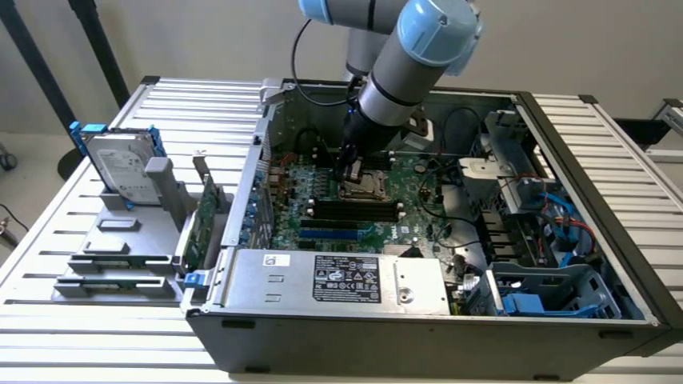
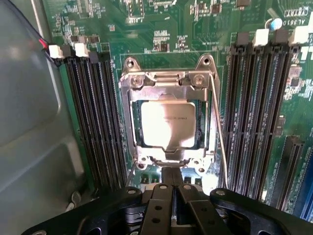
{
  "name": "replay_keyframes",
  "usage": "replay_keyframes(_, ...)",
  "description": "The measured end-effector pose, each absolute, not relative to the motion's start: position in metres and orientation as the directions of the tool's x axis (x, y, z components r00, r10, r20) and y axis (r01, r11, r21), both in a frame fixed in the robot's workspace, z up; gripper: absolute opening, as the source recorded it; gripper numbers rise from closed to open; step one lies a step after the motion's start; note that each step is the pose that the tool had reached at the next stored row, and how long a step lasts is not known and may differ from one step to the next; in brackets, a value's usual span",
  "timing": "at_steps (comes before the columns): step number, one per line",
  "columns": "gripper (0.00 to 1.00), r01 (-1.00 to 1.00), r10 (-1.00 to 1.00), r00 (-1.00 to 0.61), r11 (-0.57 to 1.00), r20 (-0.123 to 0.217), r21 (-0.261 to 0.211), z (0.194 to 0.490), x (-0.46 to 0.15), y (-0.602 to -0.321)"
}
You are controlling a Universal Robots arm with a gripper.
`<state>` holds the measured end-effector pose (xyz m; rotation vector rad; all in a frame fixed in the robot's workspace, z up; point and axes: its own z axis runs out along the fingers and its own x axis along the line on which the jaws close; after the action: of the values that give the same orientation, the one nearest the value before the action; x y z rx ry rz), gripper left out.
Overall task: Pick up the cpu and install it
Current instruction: 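Close the cpu cover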
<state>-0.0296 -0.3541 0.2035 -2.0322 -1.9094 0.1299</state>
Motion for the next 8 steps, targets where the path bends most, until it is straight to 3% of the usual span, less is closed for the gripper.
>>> replay_keyframes(8,0.11,0.947,0.981,0.09,-0.031,0.172,-0.32,0.206,-0.051,-0.354)
